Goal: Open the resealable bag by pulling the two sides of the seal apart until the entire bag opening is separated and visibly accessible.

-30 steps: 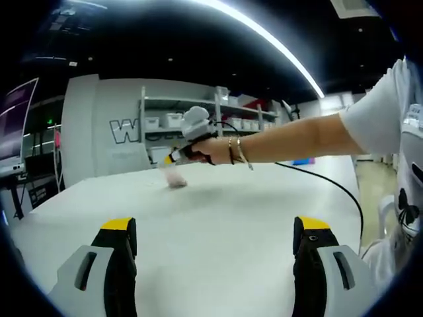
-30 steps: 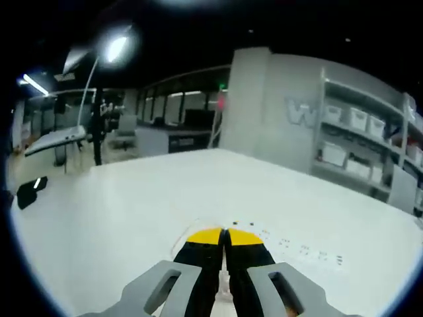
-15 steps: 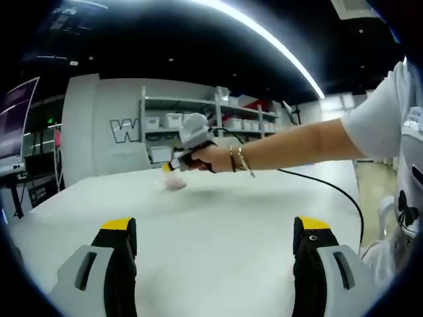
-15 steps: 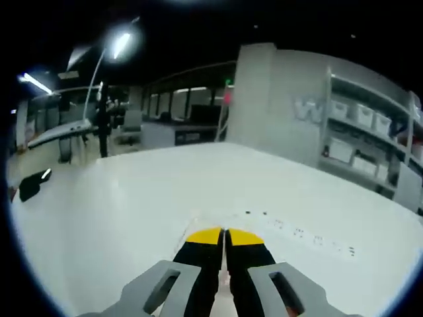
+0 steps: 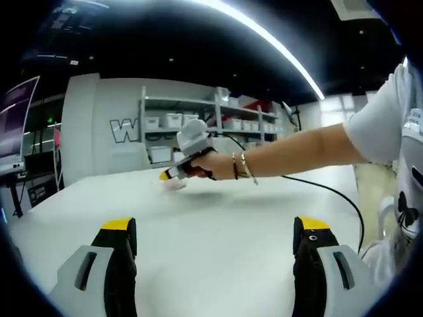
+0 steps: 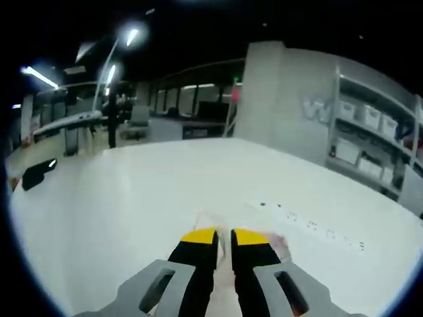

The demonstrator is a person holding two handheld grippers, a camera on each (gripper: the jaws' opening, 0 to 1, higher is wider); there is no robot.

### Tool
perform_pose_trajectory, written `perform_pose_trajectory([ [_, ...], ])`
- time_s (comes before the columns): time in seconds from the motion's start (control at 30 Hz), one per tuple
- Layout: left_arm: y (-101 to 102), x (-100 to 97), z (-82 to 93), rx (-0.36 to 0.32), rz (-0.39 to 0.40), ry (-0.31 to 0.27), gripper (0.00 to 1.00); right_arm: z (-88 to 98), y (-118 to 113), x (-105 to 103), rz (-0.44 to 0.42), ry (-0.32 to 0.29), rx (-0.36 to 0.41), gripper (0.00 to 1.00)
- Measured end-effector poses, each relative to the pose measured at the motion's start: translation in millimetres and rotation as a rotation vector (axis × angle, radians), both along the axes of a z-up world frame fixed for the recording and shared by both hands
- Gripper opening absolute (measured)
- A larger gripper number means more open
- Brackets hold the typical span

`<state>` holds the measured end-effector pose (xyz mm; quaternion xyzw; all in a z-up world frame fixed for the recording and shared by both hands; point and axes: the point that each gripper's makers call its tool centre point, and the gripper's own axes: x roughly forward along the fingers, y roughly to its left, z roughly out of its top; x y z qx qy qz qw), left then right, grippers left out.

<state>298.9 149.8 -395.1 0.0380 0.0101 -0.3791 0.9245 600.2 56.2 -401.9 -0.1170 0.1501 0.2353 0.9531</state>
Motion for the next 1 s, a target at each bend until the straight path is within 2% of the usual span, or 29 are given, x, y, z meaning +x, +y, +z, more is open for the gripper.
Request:
perform_pose_trajectory([
  [0.53,0.0,0.2,0.1,0.001,0.000,0.000,0.97,2.7,3.1,-10.1,0.028,-0.018,-0.008,0.12],
  [0.77,0.2,0.2,-0.1,0.003,0.001,-0.001,0.97,-6.1,9.2,-21.4,0.060,-0.002,-0.016,0.15],
  [1.0,0.3,-0.3,-0.4,0.004,0.001,-0.001,0.97,-4.5,9.2,-23.2,0.064,-0.008,-0.015,0.15],
])
